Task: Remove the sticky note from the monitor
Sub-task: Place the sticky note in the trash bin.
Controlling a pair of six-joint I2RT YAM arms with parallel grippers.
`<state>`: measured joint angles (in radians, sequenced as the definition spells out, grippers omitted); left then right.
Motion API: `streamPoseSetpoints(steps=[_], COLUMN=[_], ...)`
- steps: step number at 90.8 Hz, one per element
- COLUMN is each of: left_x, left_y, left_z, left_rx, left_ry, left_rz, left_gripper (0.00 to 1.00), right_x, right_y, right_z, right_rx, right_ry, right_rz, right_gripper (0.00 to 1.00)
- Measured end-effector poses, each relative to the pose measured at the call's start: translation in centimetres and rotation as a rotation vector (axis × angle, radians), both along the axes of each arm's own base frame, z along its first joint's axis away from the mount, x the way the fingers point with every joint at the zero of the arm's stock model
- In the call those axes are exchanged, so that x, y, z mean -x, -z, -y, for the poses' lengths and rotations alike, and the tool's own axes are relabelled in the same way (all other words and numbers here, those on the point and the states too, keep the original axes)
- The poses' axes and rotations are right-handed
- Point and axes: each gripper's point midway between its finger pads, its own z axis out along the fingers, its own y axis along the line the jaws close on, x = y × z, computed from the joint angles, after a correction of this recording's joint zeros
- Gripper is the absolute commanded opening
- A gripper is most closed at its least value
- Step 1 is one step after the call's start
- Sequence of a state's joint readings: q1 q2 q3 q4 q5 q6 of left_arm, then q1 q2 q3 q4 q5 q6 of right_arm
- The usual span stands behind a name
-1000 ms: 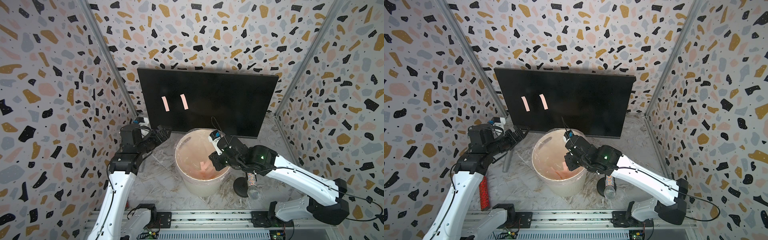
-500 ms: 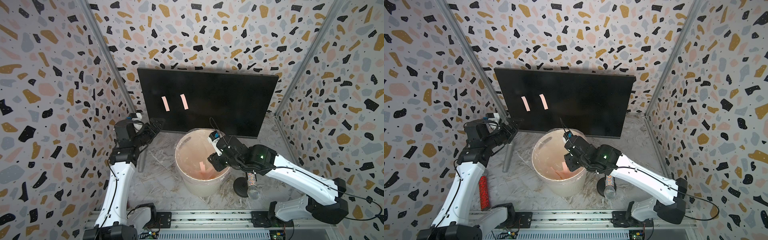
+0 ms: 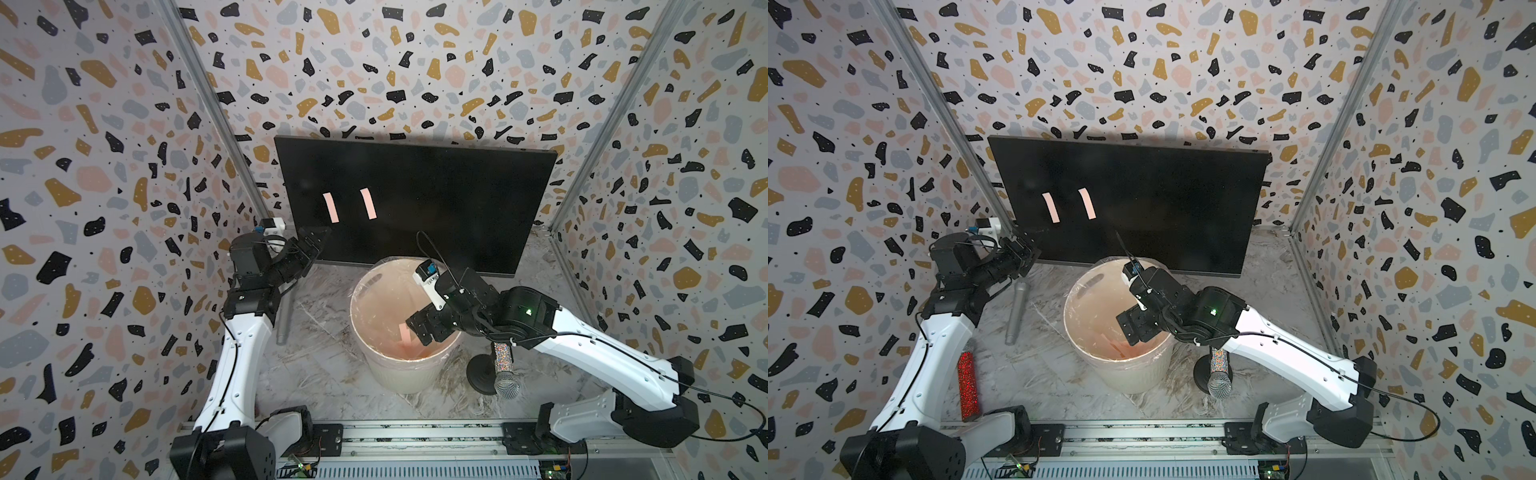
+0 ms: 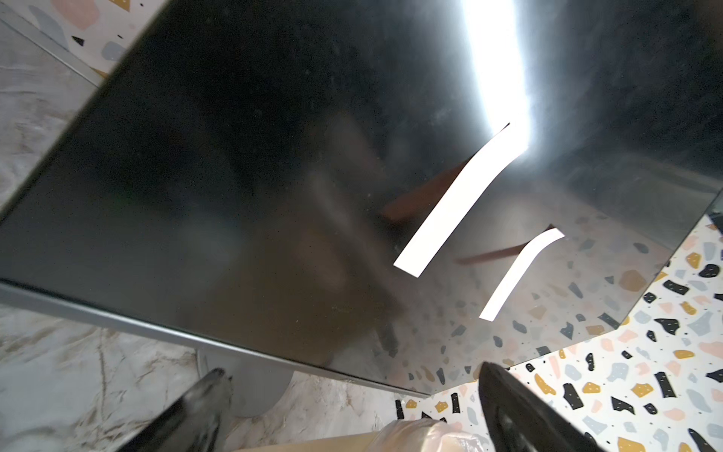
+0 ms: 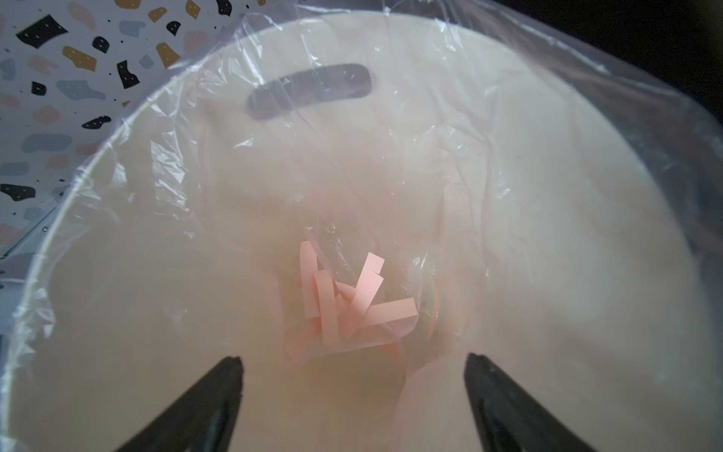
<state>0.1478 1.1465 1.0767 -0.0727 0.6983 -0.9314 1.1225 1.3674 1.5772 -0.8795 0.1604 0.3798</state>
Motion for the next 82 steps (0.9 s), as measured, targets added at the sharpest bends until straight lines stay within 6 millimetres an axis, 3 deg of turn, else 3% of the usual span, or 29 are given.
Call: streamPoseSetpoints(steps=[23, 56, 82], left_x=[-1.3, -3.2, -4.5], left_y=[-0.8, -1.0, -0.7], left_z=[0.3, 0.6, 0.8], left_rx=[0.051, 0.12, 0.176], left_ry=[0.031, 0.068, 0.099], left_rz=[0.046, 0.07, 0.068], left_gripper=[1.0, 0.99, 0.96], right_x=[-0.1, 0.3, -0.1], right_y=[-0.7, -5.7, -4.9], right_z=[0.2, 2.7, 2.9], right_rx=[0.004, -0.131, -0.107], right_ry=[-0.031, -0.013, -0.01], right_rz=[0.049, 0.183, 0.208], right_gripper=[1.0, 1.0, 1.0])
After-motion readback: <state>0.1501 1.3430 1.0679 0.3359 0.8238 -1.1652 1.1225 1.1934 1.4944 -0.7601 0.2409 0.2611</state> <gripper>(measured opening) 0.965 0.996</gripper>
